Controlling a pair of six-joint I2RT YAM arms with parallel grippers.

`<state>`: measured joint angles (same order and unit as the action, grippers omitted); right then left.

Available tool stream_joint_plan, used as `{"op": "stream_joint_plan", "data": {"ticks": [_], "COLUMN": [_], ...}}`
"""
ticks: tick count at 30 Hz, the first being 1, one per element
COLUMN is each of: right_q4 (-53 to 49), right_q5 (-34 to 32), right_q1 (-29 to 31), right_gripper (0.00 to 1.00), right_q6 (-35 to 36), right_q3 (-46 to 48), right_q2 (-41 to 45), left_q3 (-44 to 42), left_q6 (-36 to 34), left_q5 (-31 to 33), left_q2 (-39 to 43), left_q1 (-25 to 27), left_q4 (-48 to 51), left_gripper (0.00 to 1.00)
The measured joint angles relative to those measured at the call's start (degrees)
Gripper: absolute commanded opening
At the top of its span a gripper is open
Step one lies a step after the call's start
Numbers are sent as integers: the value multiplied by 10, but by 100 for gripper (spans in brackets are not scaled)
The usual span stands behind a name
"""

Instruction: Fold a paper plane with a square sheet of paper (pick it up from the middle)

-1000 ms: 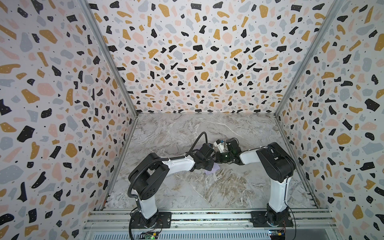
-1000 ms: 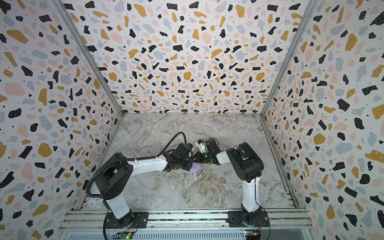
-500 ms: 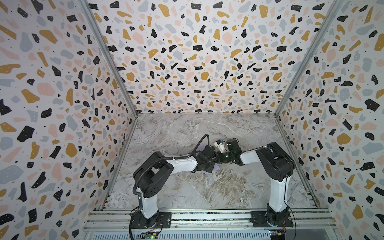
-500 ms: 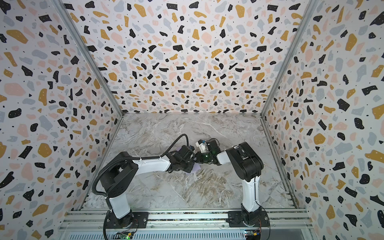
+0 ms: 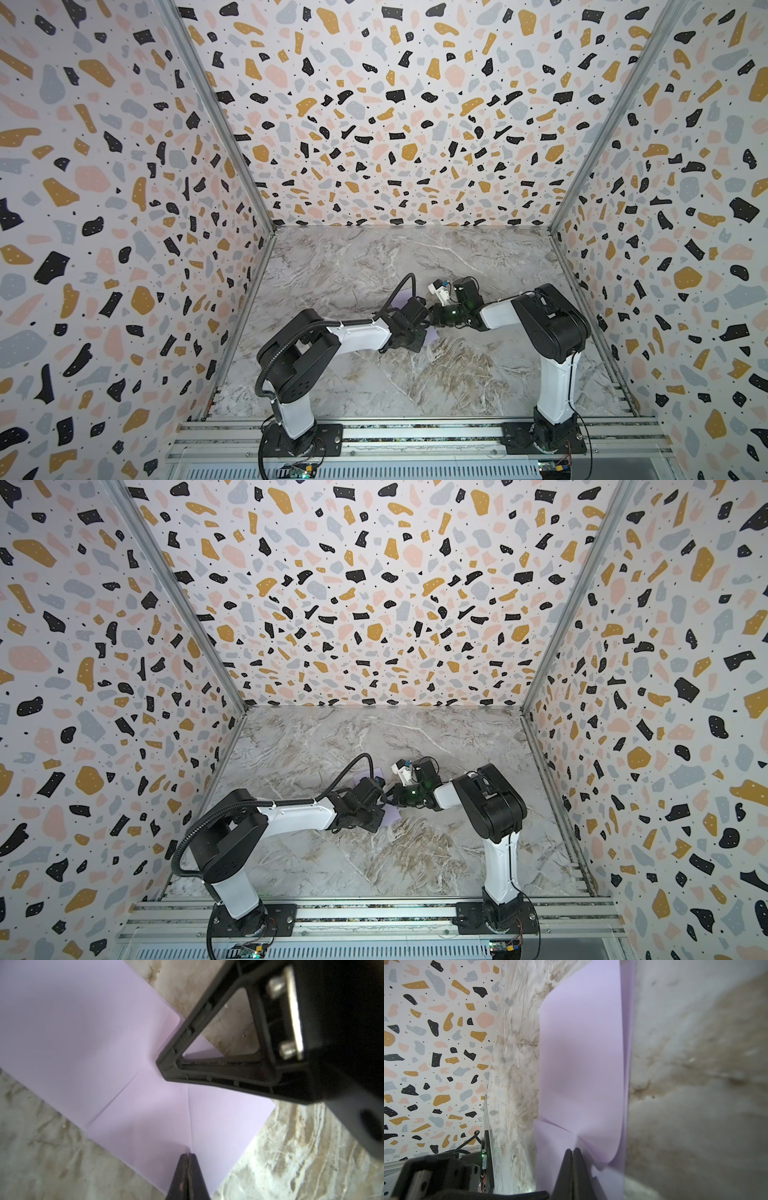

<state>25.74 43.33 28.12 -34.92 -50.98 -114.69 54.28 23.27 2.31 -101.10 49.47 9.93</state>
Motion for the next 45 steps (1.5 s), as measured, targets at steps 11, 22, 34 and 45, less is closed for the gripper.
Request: {"op": "stream_joint_plan", "data": {"ticks": [11, 22, 34, 45], "right_q4": [0, 9, 48, 70], "right_q5": [1, 1, 0, 7], "right_q1": [0, 0, 5, 10], "right_gripper": [5, 5, 5, 5], "right_q6": [-2, -8, -54, -95], "right_q3": [0, 4, 66, 99], "right_q2": [0, 0, 33, 50], "left_q3": [-22, -55, -46, -40], "left_q6": [8, 13, 35, 51], "left_q5": [17, 5, 9, -38], "left_q2": [20, 70, 113, 37], "left_q1": [21, 33, 7, 1], "left_q4": [8, 57, 19, -14], "left_gripper": [0, 0, 0, 0]}}
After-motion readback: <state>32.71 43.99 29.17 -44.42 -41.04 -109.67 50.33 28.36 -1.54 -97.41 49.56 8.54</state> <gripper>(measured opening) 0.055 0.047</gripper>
